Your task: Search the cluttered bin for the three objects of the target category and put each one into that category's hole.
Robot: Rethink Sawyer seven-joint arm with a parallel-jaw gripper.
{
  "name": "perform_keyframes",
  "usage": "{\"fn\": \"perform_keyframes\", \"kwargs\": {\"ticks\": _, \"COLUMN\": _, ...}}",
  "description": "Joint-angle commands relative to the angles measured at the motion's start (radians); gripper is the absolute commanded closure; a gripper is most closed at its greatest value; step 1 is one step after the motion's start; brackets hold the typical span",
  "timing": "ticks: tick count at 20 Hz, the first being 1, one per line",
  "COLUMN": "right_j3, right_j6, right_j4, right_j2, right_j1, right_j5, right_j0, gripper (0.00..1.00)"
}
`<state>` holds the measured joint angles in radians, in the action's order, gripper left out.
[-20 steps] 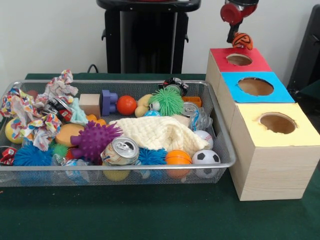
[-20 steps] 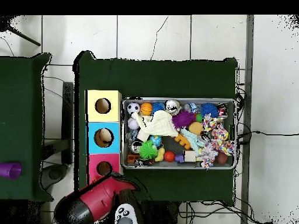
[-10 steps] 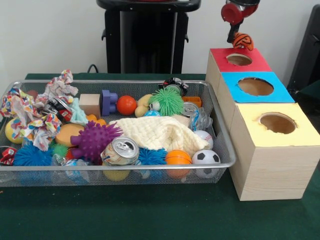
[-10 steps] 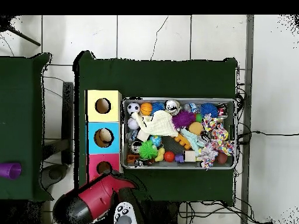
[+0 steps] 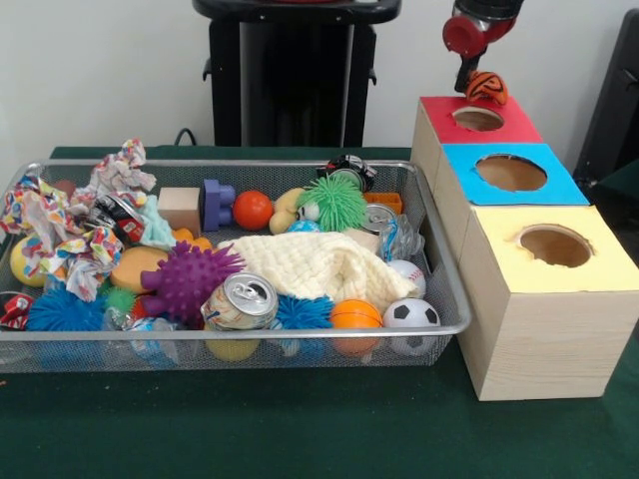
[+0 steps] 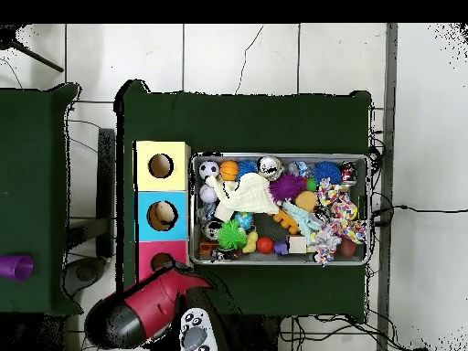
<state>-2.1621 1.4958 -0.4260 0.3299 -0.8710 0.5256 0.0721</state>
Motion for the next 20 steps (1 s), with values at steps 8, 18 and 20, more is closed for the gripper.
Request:
{"fn": "perform_keyframes", "kwargs": {"ticks": 8, "right_j3": 0.182, "right_j6": 0.104, "right_j4": -0.013, "right_j2": 0.006, "right_j1": 0.058, "right_j5": -0.035, "right_j0": -0.006, "gripper": 1.00}}
{"fn": "perform_keyframes", "kwargs": {"ticks": 18, "right_j3": 0.163, "right_j6": 0.088, "right_j4": 0.021, "right_j2": 0.019, "right_j1": -0.003, "right_j5": 0.040, "right_j0": -0.002, "gripper": 1.00}}
{"fn": "perform_keyframes", "kwargs": {"ticks": 20, "right_j3": 0.158, "right_j6": 0.083, "right_j4": 0.033, "right_j2": 0.021, "right_j1": -0.037, "right_j5": 0.085, "right_j0": -0.004, "gripper": 1.00}}
